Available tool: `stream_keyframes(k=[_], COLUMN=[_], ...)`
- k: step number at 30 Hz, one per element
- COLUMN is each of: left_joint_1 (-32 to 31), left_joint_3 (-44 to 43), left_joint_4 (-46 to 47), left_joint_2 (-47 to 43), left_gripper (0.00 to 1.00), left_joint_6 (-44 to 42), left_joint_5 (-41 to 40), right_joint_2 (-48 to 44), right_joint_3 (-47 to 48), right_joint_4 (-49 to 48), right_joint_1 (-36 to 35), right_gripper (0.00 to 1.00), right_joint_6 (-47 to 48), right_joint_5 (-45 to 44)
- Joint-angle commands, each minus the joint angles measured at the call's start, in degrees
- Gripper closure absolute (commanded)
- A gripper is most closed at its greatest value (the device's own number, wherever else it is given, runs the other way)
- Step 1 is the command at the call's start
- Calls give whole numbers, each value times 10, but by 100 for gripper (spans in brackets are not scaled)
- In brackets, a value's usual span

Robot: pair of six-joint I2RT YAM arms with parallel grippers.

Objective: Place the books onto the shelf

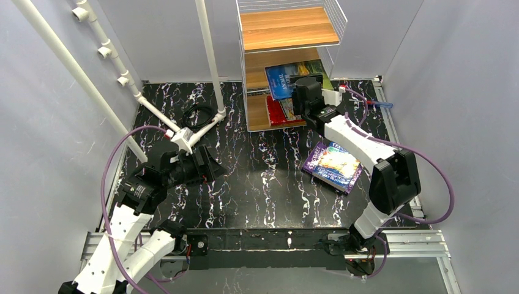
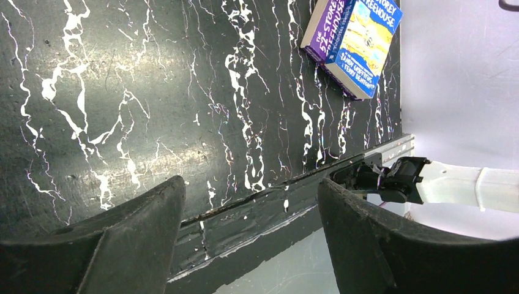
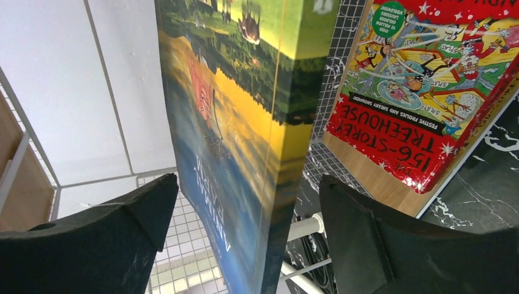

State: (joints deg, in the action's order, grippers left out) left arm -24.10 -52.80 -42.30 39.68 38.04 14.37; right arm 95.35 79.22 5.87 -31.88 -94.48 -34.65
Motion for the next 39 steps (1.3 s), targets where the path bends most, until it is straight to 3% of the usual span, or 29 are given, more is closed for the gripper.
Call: stream_keyframes(k=[1,9,18,21,23,25,39], left_joint_1=[4,4,3,3,3,4,3], left_joint_3=[12,19,19,20,21,24,20], left_joint_4=[5,13,26,26,26,27,27], left_joint_2=[1,1,8,6,6,6,12], left_gripper=[23,23,23,23,23,23,23], left_joint_6=[0,2,4,2,3,2,-1], left_joint_5=[11,15,23,22,22,23,23], right_joint_2=[-58,-103,-116,-119,-121,-123,-87], right_joint_3=[-26,-72,-115,-120,-122,-123,-86], right_joint_4=[-29,-80,-124,-128,-127,-123,-160], right_joint_1=[2,2,2,2,2,2,2], right_gripper=[9,13,37,53,80,99,99], right_joint_6=[9,53,47,47,47,42,19], right_joint_5=[-15,0,30,28,25,21,-43])
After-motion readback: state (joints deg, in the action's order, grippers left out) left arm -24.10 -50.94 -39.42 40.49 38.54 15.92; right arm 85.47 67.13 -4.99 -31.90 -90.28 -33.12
